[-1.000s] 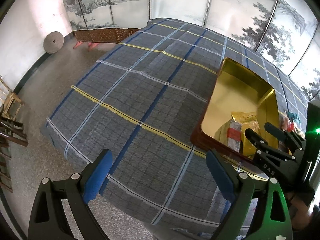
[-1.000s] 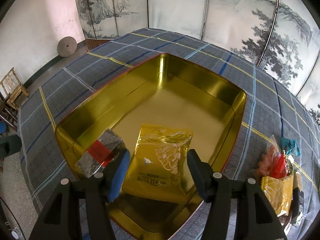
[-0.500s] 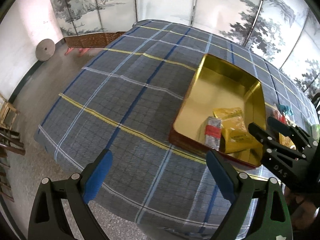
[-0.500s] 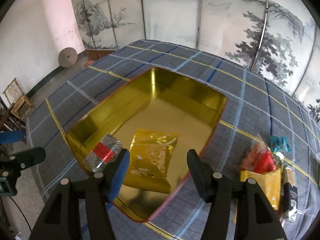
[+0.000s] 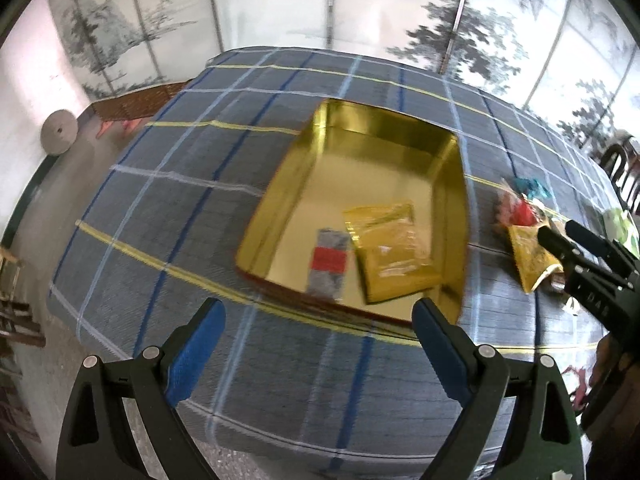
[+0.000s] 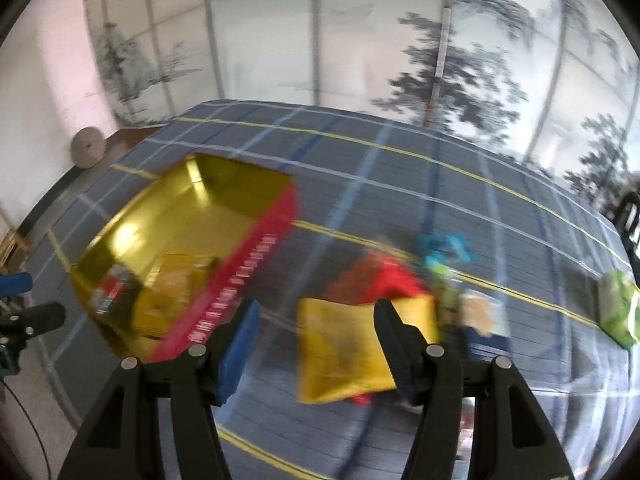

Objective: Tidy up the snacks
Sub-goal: 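Move the right gripper back to the pile and grasp the blue soda cracker pack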

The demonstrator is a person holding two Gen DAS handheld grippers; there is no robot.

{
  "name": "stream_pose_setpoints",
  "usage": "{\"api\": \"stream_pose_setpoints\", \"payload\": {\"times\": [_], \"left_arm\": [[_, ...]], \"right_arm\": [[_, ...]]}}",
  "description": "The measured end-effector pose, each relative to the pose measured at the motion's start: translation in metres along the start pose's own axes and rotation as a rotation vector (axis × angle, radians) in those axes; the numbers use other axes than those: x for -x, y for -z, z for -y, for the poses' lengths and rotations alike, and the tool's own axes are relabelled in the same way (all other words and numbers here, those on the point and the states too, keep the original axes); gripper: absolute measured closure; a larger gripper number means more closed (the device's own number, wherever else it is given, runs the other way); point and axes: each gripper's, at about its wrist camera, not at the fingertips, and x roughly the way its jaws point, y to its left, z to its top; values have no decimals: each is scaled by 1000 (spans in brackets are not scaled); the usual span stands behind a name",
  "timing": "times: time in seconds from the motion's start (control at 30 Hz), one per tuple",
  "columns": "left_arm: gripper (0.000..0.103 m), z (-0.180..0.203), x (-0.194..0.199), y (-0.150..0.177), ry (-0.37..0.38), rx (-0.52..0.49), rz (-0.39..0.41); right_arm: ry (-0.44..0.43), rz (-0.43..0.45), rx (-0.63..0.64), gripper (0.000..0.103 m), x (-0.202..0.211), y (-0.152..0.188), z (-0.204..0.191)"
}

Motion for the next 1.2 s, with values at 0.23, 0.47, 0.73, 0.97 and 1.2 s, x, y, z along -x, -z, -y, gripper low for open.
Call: {"api": "stream_pose_setpoints", "payload": {"times": [0.23,0.47,0.73,0.97,1.2], "left_arm": [[10,34,-5,-2,19,-61,-10],[10,67,-14,-4,32,-122,-27],[10,106,-26,-6,45,-210,-24],[10,130,-41,-6,68,-255,-49],[10,147,-48,-3,76,-285,-63]], "right_arm": [[108,-40,-91,42,-4,9,74],[109,-95,-170,42,-21,18,115],[77,-133,-204,42,-42,22,129],[76,-178,-196,42,-59,27,130],[41,-162,-212,50,-56,32,139]]}}
